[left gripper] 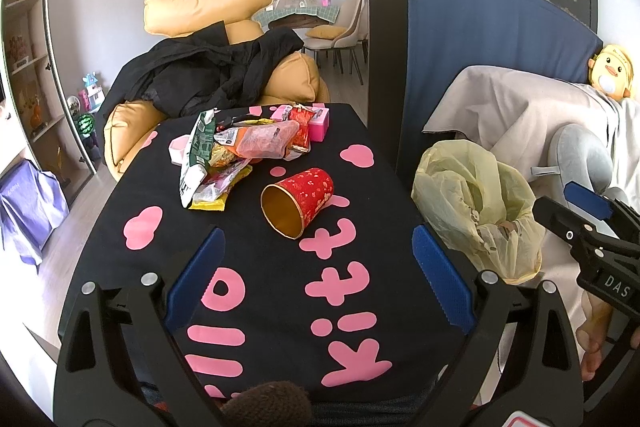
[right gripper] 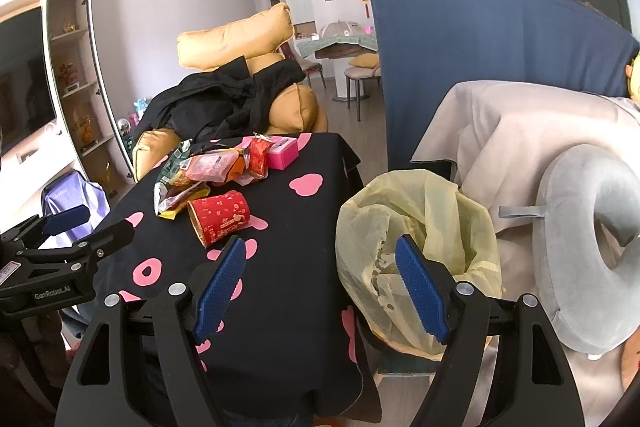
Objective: Collect trash
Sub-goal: 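Grasp the white-green milk carton with the left tool while the right tool approaches the red cup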
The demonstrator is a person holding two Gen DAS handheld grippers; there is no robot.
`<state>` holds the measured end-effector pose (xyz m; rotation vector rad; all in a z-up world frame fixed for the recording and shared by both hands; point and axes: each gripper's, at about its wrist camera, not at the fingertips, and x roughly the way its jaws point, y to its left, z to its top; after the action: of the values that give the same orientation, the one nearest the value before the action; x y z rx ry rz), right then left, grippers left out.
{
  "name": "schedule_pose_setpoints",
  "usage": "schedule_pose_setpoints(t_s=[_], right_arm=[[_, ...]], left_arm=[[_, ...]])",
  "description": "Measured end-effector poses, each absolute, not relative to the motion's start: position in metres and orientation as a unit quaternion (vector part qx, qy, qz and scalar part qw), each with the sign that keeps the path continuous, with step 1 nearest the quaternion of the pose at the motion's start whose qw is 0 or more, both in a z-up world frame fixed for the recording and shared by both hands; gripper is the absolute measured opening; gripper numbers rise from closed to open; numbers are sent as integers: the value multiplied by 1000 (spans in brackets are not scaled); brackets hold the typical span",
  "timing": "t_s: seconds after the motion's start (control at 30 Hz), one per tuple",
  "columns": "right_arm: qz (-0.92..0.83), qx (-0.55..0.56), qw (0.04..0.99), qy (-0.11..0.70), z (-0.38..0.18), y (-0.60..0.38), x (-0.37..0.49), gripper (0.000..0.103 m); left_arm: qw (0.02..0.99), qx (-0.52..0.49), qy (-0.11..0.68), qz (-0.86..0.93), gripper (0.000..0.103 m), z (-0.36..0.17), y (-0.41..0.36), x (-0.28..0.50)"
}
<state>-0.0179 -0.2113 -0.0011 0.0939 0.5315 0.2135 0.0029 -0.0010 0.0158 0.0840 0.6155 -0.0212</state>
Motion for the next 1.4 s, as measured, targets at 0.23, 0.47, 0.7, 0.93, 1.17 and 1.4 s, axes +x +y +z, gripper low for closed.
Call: schedule_pose_setpoints(t_s=[0.23, 0.47, 0.7, 0.93, 1.17, 1.4], right_arm=[[93, 64, 957, 267, -6, -217, -3, 73], [104, 43, 952, 284, -9, -195, 23, 73], [151, 17, 936, 317, -23, -149, 58, 73], [213, 0, 909, 358, -37, -94, 106, 73], [201, -43, 919, 337, -33, -62, 168, 73], [208, -80, 921, 320, -23, -34, 202, 73]], left_arm=[[953, 17, 301, 2, 90, 13, 15, 12], [955, -14, 297, 20, 90, 2, 67, 40], [951, -48, 303, 22, 90, -22, 143, 72], [948, -40, 315, 36, 94, -43, 197, 107], [925, -108, 364, -15, 86, -58, 239, 174], [897, -172, 400, -78, 83, -67, 258, 250]])
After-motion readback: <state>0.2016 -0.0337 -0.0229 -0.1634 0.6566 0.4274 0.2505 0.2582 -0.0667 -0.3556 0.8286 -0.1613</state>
